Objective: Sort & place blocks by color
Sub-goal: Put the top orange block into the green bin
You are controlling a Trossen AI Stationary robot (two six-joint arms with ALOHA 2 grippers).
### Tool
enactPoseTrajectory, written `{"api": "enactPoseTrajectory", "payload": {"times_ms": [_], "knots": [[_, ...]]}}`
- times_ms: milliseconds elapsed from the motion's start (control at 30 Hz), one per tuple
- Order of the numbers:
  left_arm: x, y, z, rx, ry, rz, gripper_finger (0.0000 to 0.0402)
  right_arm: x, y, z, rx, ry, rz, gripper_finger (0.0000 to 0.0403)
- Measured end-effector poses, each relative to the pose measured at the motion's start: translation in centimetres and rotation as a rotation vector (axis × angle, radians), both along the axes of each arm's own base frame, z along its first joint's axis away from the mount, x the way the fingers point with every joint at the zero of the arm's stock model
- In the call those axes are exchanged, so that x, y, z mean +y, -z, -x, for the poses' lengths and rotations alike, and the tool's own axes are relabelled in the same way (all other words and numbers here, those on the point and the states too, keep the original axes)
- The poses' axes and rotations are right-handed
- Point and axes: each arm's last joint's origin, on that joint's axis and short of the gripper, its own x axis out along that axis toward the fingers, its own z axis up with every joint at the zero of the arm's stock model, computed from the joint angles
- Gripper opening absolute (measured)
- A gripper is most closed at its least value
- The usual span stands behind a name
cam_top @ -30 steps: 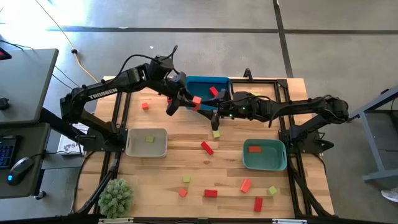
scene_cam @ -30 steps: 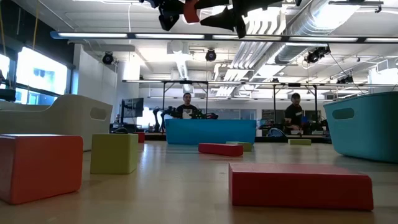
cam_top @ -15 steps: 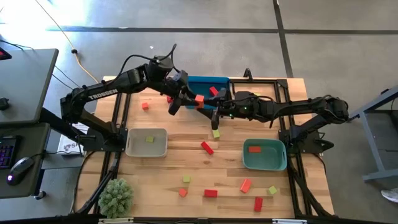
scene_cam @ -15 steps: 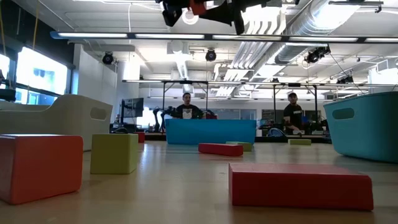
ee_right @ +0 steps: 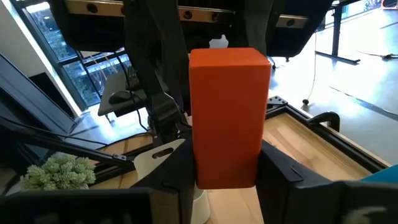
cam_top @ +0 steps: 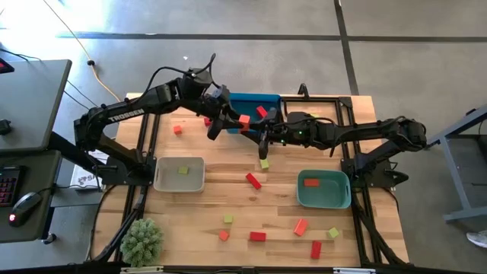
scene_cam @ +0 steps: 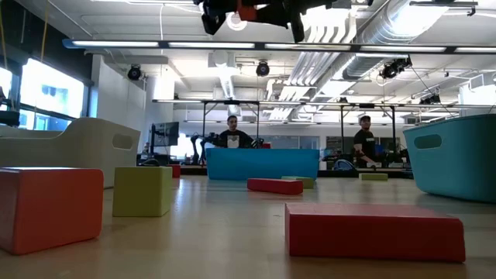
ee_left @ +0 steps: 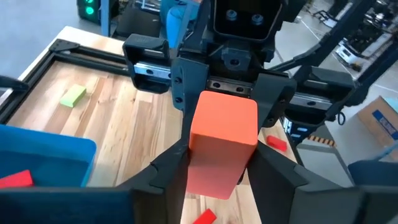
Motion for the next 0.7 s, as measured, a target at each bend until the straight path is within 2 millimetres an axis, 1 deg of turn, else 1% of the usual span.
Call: {"api": "enactPoseTrajectory", "payload": {"times_ms": [233,400,533,700], "knots": [[0.0,0.2,0.1,0.021,-0.018,-0.013,0.0183,0.0,0.6,0.1,0.059,0.010,-0.012,0.0102],[0.1,0.2,0.1,0.032,-0.023,-0.010,0.0215,0.0,1.5,0.3,0.142,0.031,-0.068,0.0102],[0.0,0.3,0.2,0.042,-0.022,-0.005,0.0224,0.1,2.3,0.8,0.236,0.045,-0.156,0.0102],[0.2,0.3,0.3,0.041,-0.030,-0.005,0.0223,1.1,3.0,2.4,0.383,0.062,-0.278,0.0102]]}}
